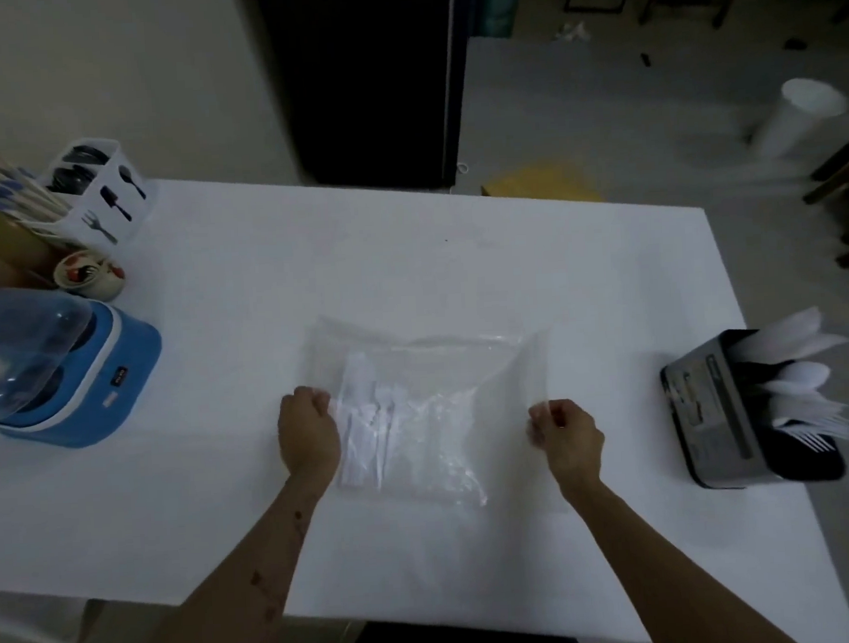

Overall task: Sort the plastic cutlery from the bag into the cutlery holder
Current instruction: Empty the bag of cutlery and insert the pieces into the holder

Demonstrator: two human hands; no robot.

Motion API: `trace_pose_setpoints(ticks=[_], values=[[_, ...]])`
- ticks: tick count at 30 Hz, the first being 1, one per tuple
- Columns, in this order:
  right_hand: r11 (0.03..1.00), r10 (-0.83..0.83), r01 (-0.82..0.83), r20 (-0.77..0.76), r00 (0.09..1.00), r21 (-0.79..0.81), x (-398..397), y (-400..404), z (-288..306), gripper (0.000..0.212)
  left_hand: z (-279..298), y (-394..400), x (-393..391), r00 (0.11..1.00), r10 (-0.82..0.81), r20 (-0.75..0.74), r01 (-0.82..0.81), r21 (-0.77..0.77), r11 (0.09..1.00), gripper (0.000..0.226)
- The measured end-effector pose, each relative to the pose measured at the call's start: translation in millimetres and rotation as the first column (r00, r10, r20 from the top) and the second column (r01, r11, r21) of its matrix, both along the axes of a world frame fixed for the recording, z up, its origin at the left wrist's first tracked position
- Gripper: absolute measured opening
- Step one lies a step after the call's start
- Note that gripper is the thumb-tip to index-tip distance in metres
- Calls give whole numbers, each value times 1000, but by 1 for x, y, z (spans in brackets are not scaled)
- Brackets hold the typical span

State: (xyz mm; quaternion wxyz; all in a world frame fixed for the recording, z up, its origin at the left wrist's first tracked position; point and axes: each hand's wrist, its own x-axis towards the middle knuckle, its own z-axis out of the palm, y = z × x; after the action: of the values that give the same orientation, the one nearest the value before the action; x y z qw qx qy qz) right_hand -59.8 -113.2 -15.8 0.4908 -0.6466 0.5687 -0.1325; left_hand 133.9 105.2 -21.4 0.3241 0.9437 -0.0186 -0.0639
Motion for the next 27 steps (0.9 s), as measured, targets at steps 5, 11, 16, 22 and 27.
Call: trace_pose_setpoints(ticks=[5, 11, 16, 22, 27], values=[[980, -113, 117, -29, 993, 164, -8, -14, -13, 16, 74, -22, -24, 928, -150, 341, 221, -180, 959, 14], [815, -288, 169, 134, 948, 555, -6, -24, -24, 14, 149, -44, -44, 862, -123, 491, 315, -329, 890, 18], [712, -259, -46, 323, 910, 701, -8, -36, -13, 9, 150, -39, -33, 780, -139, 611, 291, -157, 944, 24], [698, -85, -93, 211, 974, 710, -15, -35, -18, 9, 98, -20, -19, 868, -31, 495, -54, 156, 986, 31], [715, 40, -136, 154, 987, 686, -19, -31, -29, 10, 66, -22, -31, 900, 121, 420, -181, 108, 977, 42]])
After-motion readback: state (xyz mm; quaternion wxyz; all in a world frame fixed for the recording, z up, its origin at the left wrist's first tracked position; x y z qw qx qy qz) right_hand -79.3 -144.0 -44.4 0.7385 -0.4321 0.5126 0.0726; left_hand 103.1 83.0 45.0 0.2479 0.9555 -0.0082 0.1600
